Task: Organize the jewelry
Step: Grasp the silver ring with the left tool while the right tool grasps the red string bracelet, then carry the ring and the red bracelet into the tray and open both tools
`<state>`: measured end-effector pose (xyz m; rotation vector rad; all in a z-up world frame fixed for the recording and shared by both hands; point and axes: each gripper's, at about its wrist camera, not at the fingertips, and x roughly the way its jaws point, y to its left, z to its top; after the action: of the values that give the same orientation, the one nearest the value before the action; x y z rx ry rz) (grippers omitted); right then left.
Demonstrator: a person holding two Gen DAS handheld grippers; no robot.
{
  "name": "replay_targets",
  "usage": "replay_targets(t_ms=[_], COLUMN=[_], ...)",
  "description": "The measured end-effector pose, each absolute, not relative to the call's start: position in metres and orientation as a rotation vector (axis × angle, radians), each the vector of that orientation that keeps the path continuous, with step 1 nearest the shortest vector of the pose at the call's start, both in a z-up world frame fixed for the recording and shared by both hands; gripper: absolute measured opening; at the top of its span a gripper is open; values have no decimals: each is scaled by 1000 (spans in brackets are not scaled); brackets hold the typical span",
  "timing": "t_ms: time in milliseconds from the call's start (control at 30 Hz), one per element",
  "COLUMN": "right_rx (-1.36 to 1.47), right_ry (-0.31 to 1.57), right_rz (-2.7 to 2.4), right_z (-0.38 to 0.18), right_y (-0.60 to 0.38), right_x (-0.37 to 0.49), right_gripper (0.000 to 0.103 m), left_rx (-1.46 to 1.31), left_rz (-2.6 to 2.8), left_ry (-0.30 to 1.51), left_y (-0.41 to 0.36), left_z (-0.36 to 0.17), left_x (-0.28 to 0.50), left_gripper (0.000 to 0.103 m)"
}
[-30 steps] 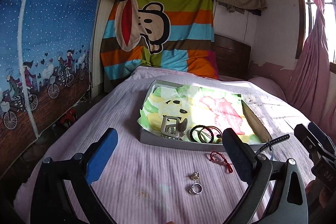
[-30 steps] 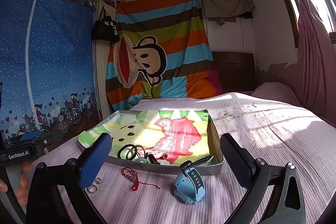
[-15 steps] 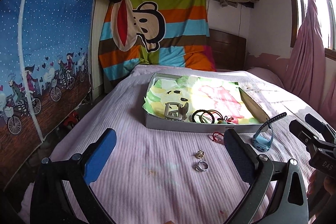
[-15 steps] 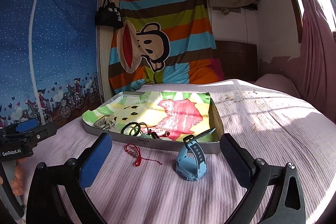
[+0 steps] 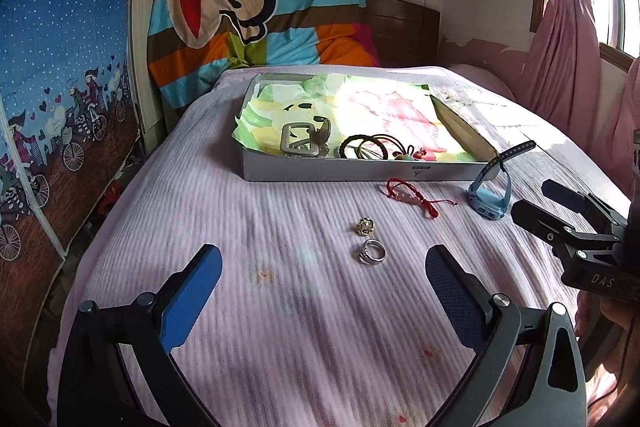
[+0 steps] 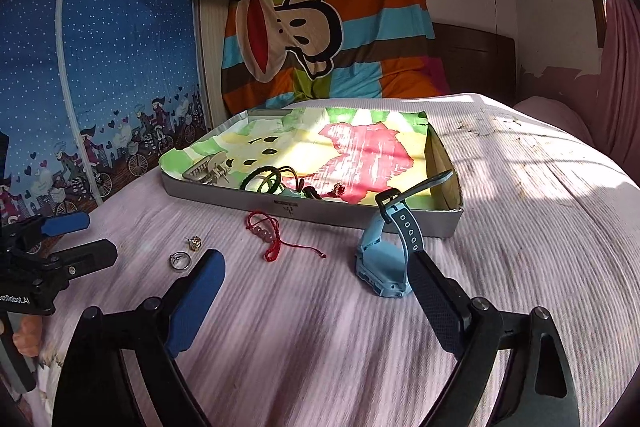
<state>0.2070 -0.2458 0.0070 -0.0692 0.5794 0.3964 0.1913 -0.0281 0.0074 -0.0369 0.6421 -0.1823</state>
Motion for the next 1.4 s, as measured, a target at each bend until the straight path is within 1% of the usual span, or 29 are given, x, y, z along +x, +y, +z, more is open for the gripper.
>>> replay_targets(t_ms=[67, 100, 133, 167, 200, 233, 300, 333, 367, 400, 467, 567, 800, 867, 967, 1167, 1200, 1233, 1267, 1300, 1333, 1400], right_rx=[-47, -35, -28, -26, -25, -24, -18, -15, -14, -14, -11, -9, -6, -7, -17, -71, -77, -79, -78, -75, -69, -55], right_ry=[623, 644, 664, 679, 691, 701, 714, 720, 724, 728, 734, 734, 738, 739, 745, 758, 758, 761, 765, 769, 772, 767], right_rz=[438, 453, 462, 470, 477, 482, 493, 499, 504, 507, 511, 515, 518, 519, 521, 509, 510, 515, 515, 515, 515, 522], right_z=[-1, -4, -7, -10, -12, -14, -16, -17, -18, -18, -20, -21, -23, -24, -26, -33, -34, -35, -36, -37, -37, -36], right_y=[-245, -244, -244, -243, -242, -242, -241, -240, -239, -238, -236, -233, -227, -225, -220, -205, -203, -202, -201, -202, -203, -206], right_x=[211, 213, 215, 217, 218, 219, 222, 223, 224, 226, 229, 234, 246, 250, 258, 267, 269, 270, 271, 272, 273, 271], right_gripper=[72, 64, 55, 52, 47, 45, 41, 38, 37, 36, 36, 36, 36, 36, 36, 36, 35, 27, 22, 11, 9, 8], left_rx=[-22, -19, -18, -16, -14, -12, -5, -3, -1, 1, 2, -4, -13, -7, -15, -40, -38, -35, -30, -22, -15, -7], left_rz=[-203, -217, -231, -243, -256, -267, -287, -295, -305, -310, -315, -309, -309, -291, -274, -267, -265, -257, -245, -235, -227, -216], left_ry=[652, 655, 660, 667, 677, 686, 703, 710, 720, 731, 755, 786, 817, 827, 830, 806, 800, 792, 784, 779, 773, 763], left_y=[-31, -33, -35, -37, -39, -41, -46, -48, -50, -52, -54, -55, -56, -56, -54, -49, -49, -50, -50, -50, -51, -52], left_z=[4, 3, 1, 0, -2, -4, -7, -9, -10, -12, -17, -26, -36, -39, -43, -45, -45, -46, -46, -46, -45, -45], left_x=[195, 196, 198, 200, 202, 205, 210, 212, 215, 218, 224, 234, 248, 253, 256, 256, 255, 253, 251, 250, 248, 247], left_gripper=[98, 97, 93, 87, 83, 78, 72, 66, 61, 58, 47, 38, 32, 25, 18, 17, 17, 17, 17, 17, 17, 17])
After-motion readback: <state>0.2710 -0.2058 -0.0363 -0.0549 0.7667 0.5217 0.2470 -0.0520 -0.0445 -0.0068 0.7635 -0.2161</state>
